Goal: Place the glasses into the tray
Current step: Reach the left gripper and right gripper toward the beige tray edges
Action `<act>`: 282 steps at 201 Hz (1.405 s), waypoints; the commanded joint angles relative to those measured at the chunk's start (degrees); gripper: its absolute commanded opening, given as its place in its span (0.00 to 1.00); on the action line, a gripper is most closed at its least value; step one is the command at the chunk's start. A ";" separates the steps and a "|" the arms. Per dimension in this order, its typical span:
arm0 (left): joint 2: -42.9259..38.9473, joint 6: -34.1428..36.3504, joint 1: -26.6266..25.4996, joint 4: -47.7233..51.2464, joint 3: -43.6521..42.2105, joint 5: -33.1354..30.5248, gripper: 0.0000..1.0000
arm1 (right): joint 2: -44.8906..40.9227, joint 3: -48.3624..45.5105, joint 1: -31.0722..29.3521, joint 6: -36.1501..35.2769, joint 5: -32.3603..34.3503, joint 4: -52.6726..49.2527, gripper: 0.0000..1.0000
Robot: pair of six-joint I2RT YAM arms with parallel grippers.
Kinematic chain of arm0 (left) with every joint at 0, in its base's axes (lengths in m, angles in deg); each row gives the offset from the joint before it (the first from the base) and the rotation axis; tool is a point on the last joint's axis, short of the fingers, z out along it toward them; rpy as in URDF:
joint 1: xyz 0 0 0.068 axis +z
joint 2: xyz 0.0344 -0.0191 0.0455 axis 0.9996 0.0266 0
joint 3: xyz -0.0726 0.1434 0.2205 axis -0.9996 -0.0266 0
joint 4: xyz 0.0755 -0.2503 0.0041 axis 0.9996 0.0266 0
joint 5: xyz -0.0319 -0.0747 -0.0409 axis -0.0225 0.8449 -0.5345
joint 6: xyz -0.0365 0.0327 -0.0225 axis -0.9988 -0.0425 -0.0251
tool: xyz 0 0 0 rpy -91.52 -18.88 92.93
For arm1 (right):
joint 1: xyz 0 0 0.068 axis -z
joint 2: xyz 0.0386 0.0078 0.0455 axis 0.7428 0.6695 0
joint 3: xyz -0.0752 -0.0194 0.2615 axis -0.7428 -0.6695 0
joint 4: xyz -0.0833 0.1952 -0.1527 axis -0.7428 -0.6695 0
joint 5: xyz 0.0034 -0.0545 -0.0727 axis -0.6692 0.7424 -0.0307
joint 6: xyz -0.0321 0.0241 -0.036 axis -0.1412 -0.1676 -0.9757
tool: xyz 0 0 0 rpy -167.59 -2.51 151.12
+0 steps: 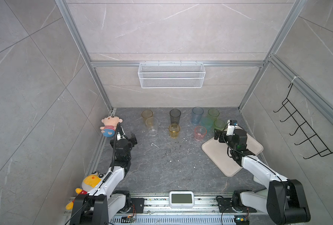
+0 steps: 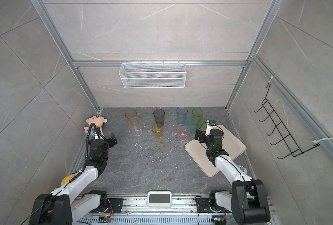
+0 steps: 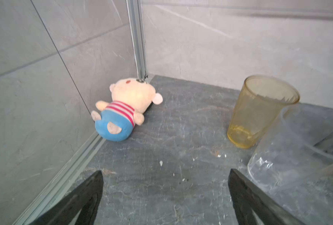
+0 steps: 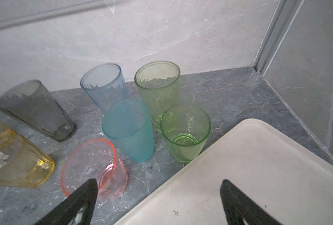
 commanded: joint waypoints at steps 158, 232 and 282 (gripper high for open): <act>20.11 -23.01 -35.02 56.56 47.71 18.86 1.00 | -10.10 25.24 -0.26 12.27 -20.86 -53.11 1.00; 37.18 -26.78 -47.90 54.40 59.46 12.78 1.00 | -13.32 27.68 -0.22 13.31 -18.46 -61.14 0.99; 46.18 -29.49 -50.89 50.40 63.21 12.13 1.00 | -15.51 28.29 -0.28 13.32 -13.39 -64.29 0.99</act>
